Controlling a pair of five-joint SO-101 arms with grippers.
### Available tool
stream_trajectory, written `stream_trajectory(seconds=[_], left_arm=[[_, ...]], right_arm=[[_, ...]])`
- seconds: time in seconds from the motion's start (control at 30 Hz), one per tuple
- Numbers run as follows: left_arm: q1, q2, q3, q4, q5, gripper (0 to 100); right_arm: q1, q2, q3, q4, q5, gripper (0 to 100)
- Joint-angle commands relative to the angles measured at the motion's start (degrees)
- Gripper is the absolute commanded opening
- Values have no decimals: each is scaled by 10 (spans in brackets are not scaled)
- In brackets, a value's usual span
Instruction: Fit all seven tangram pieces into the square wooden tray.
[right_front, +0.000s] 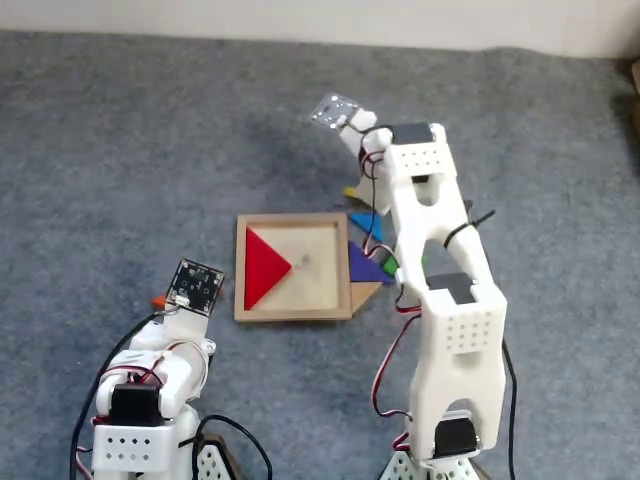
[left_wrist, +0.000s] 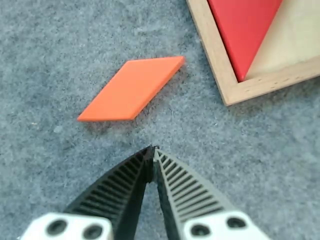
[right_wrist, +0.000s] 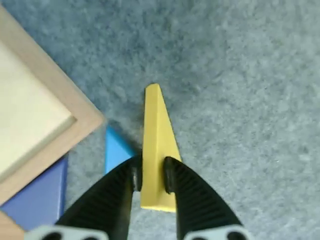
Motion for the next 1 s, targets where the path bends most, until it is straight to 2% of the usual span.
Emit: stream_trajectory(seconds=[0.0,0.2,0.33,0.7,0.97], left_arm=[[8,-28,14,2,4,25],[8,-28,14,2,4,25],[8,-28,14,2,4,25],[8,-28,14,2,4,25],[8,-28,14,2,4,25]], right_arm=[[13,-6,-15,-29,8,7],[16,-3,-13,-60,11,7],[24,0,-17,-56,95,7],[-15,-104,-14,36,98,6],[-78,-184,-13,92,93,6]])
